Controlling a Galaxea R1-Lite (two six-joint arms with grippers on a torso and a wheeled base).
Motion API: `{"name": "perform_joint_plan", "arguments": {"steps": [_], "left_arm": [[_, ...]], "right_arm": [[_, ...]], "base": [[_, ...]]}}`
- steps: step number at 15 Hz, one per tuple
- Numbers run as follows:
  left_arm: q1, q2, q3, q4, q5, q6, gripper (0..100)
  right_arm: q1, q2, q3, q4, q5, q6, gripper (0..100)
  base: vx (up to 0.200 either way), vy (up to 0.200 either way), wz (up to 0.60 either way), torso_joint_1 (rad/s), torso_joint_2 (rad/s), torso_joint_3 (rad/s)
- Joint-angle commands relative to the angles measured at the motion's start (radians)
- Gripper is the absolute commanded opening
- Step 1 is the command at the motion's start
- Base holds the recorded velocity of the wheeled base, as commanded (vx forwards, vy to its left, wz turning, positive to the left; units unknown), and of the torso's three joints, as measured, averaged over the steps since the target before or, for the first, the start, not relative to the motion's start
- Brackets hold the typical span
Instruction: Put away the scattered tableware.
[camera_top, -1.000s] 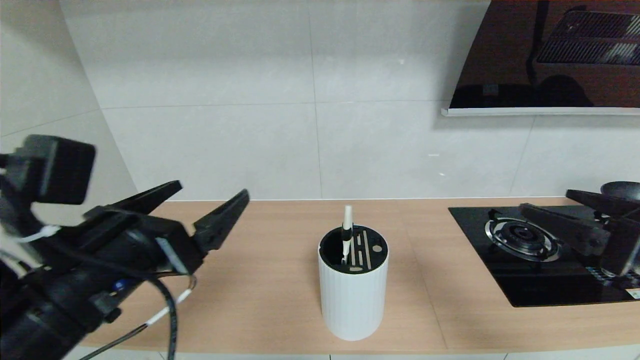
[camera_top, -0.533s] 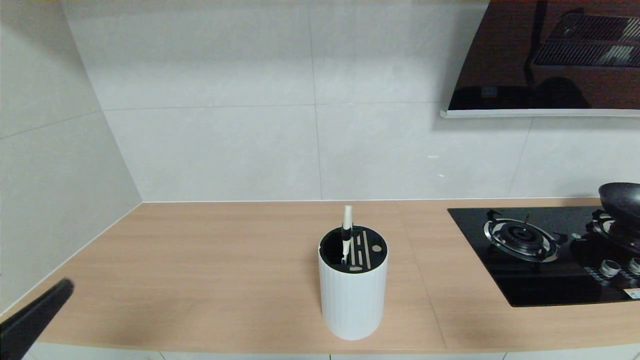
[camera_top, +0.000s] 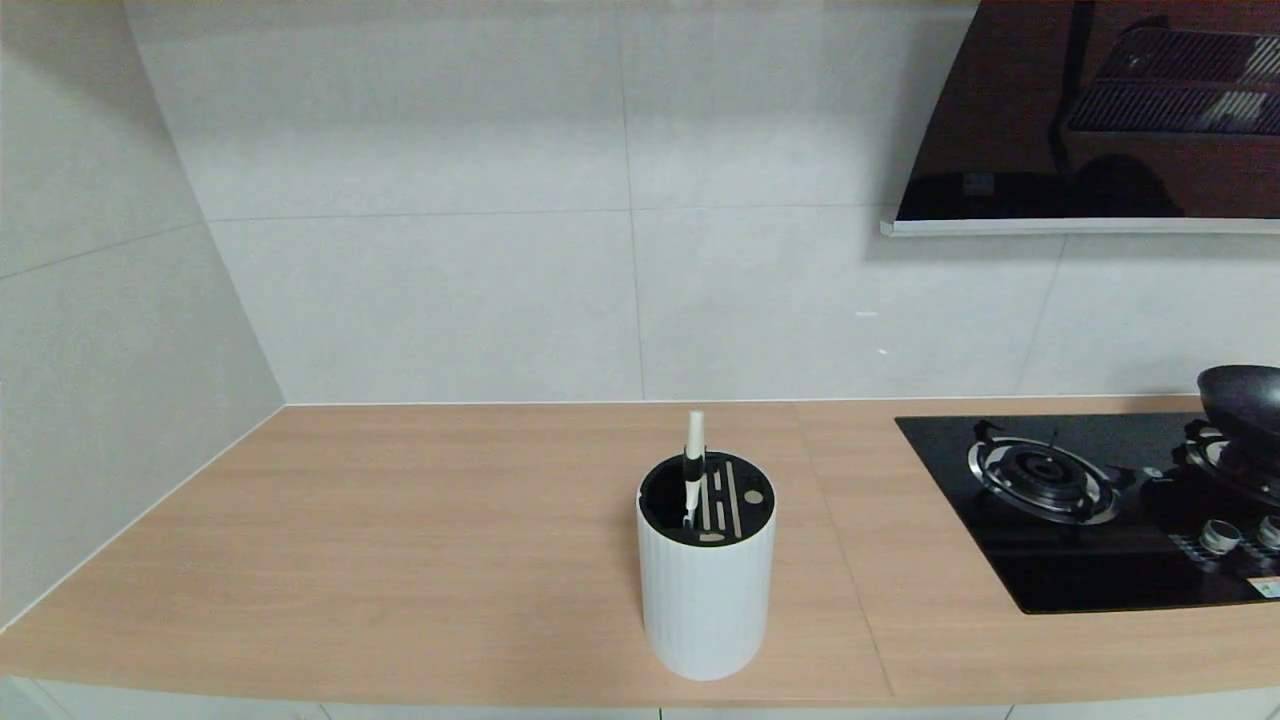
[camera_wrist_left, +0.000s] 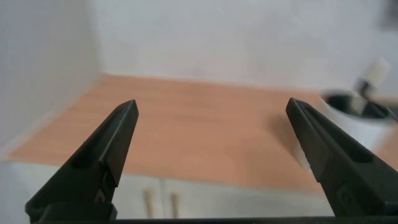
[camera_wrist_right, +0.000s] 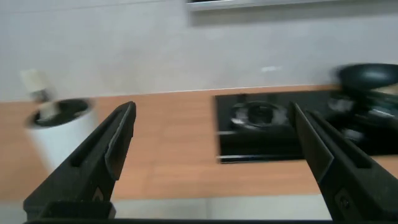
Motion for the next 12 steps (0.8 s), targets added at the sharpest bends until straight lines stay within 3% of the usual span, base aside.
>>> {"name": "perform_joint_plan", "arguments": {"steps": [1,2,4,6,9,11,12], "left_arm": [[0.101,-0.105,0.039,-0.003,-0.049,0.068,100],[0.101,-0.109,0.118,-0.018,-0.046,0.074,100],[0.101,-0.109,0.246,-0.086,-0.049,0.041,100],[0.101,-0.109,0.419,-0.227,-0.098,0.039,100],[0.101,-0.109,0.419,-0.217,-0.161,0.013,100],[0.1,-0.109,0.419,-0.179,-0.234,0.024,100],[0.1,-0.109,0.419,-0.181,-0.239,0.025,100]], "right_arm": [[-0.067,-0.093,0.077,-0.005,0.021,-0.034,100],[-0.065,-0.097,0.134,-0.045,0.005,-0.025,100],[-0.065,-0.097,0.257,-0.142,0.008,-0.017,100],[-0.065,-0.097,0.356,-0.211,0.027,-0.017,100],[-0.064,-0.097,0.356,-0.181,0.136,-0.023,100],[-0.064,-0.095,0.352,-0.126,0.192,-0.028,100],[-0.064,-0.095,0.355,-0.139,0.198,-0.028,100]], "base": [[0.0,0.0,0.0,0.0,0.0,0.0],[0.0,0.0,0.0,0.0,0.0,0.0],[0.0,0.0,0.0,0.0,0.0,0.0],[0.0,0.0,0.0,0.0,0.0,0.0],[0.0,0.0,0.0,0.0,0.0,0.0],[0.0,0.0,0.0,0.0,0.0,0.0],[0.0,0.0,0.0,0.0,0.0,0.0]]}}
